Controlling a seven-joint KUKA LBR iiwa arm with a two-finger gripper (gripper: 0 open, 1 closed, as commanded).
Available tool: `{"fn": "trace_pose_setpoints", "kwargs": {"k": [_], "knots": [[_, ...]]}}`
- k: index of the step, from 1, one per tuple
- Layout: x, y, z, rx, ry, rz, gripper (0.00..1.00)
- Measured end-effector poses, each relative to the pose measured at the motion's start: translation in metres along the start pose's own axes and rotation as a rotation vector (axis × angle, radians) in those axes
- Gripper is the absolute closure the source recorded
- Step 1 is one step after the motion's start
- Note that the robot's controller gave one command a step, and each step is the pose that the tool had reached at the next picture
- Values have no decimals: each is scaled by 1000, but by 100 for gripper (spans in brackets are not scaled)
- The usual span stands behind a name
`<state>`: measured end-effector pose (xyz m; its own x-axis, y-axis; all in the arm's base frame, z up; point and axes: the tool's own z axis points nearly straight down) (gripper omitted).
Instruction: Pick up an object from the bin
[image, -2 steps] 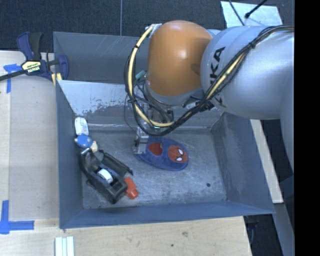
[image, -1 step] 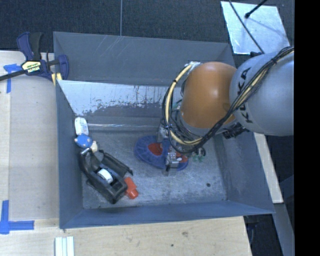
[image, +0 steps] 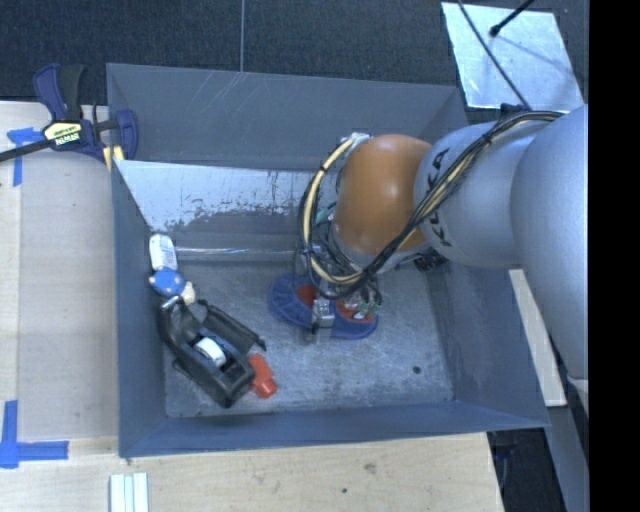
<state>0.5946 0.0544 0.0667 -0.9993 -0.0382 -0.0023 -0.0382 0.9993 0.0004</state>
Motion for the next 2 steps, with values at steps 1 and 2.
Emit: {"fn": "trace_pose_setpoints", "kwargs": {"k": [1,2], "knots": [[-3,1,-8,-1,-8,2,100],[-6,3,-142,0,-10,-4,100]]}}
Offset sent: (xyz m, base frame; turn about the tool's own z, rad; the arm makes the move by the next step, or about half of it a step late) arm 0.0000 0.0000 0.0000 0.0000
